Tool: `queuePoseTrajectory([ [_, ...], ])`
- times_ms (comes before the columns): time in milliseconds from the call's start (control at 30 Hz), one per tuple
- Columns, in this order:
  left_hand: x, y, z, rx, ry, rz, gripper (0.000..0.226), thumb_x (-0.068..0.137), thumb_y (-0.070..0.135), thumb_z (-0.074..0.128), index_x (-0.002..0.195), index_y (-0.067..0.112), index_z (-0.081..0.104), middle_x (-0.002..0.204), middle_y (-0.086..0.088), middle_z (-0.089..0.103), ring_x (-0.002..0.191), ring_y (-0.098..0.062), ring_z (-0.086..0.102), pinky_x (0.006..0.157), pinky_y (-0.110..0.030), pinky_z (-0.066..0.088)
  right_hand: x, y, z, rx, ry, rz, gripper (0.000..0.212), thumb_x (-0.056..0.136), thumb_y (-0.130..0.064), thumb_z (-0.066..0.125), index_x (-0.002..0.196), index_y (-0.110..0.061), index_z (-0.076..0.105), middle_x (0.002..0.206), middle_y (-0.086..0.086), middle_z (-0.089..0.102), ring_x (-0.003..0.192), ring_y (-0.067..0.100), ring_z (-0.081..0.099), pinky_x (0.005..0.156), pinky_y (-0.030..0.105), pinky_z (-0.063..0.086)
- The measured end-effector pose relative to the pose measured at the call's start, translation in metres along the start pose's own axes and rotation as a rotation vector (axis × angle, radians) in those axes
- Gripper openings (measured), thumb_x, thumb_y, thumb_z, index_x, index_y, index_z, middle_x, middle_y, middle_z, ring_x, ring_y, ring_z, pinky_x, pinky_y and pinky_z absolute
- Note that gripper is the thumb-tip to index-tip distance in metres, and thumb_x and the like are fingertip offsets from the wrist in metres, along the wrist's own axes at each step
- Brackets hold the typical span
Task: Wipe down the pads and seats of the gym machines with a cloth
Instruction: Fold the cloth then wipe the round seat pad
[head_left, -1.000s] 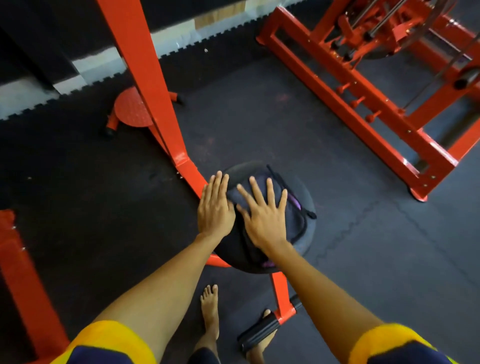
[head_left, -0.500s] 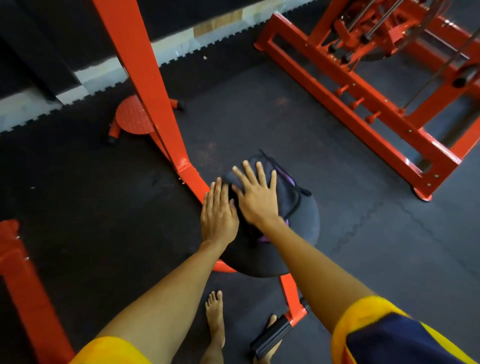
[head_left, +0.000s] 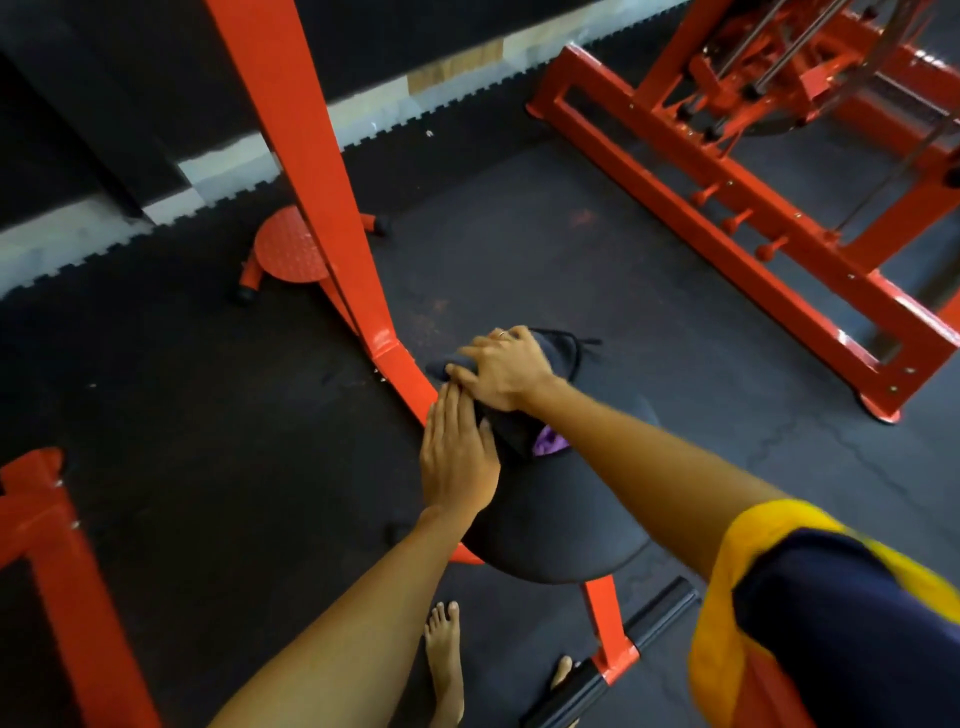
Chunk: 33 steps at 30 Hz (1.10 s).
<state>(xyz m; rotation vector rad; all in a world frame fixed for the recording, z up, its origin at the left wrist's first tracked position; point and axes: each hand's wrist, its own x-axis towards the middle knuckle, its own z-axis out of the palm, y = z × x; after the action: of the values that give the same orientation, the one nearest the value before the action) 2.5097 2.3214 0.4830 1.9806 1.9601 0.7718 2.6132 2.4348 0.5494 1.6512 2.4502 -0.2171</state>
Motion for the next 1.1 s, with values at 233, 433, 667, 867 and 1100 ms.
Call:
queuePoseTrajectory([
  [233, 0.006, -0.003, -0.001, 0.046, -0.071, 0.036, 0.057, 0.102, 0.029, 0.034, 0.155, 0.008, 0.034, 0.163, -0.009, 0.032, 0.152, -0.022, 0.026, 0.124, -0.04, 0.023, 0.023, 0.032, -0.014, 0.103, -0.196, 0.365, 0.063, 0.095, -0.067, 0.035, 0.126, -0.023, 0.069, 0.131, 0.01, 0.067, 0.12, 0.032, 0.062, 0.098, 0.041, 0.043],
  [433, -0.002, 0.005, -0.006, 0.035, -0.065, -0.047, 0.057, 0.101, 0.028, 0.039, 0.152, 0.004, 0.038, 0.16, -0.014, 0.036, 0.15, -0.026, 0.032, 0.124, -0.04, 0.023, 0.01, -0.004, -0.006, 0.03, -0.01, 0.011, 0.05, 0.097, -0.061, 0.035, 0.101, -0.027, 0.072, 0.116, 0.005, 0.074, 0.109, 0.029, 0.065, 0.092, 0.039, 0.045],
  [667, 0.003, 0.002, -0.006, 0.058, -0.069, 0.005, 0.057, 0.102, 0.03, 0.032, 0.154, 0.008, 0.035, 0.163, -0.01, 0.032, 0.152, -0.023, 0.028, 0.123, -0.042, 0.025, 0.005, 0.058, -0.008, 0.305, -0.174, 0.473, 0.066, 0.089, -0.076, 0.039, 0.137, -0.034, 0.06, 0.141, 0.005, 0.061, 0.129, 0.034, 0.054, 0.107, 0.051, 0.036],
  [867, -0.005, 0.0, -0.005, 0.058, -0.036, -0.015, 0.054, 0.102, 0.027, 0.04, 0.151, 0.004, 0.04, 0.159, -0.014, 0.037, 0.148, -0.027, 0.034, 0.121, -0.043, 0.03, -0.045, 0.01, 0.018, 0.264, 0.215, 0.214, 0.052, 0.095, -0.051, 0.035, 0.132, -0.03, 0.065, 0.135, -0.006, 0.06, 0.123, 0.022, 0.051, 0.102, 0.041, 0.032],
  [1100, -0.016, 0.011, -0.012, 0.04, -0.049, -0.087, 0.054, 0.102, 0.029, 0.034, 0.15, 0.005, 0.041, 0.158, -0.013, 0.039, 0.147, -0.029, 0.036, 0.121, -0.04, 0.028, -0.111, 0.055, 0.03, 0.064, 0.184, 0.309, 0.058, 0.089, -0.063, 0.041, 0.144, -0.043, 0.047, 0.145, 0.004, 0.044, 0.125, 0.04, 0.044, 0.097, 0.052, 0.034],
])
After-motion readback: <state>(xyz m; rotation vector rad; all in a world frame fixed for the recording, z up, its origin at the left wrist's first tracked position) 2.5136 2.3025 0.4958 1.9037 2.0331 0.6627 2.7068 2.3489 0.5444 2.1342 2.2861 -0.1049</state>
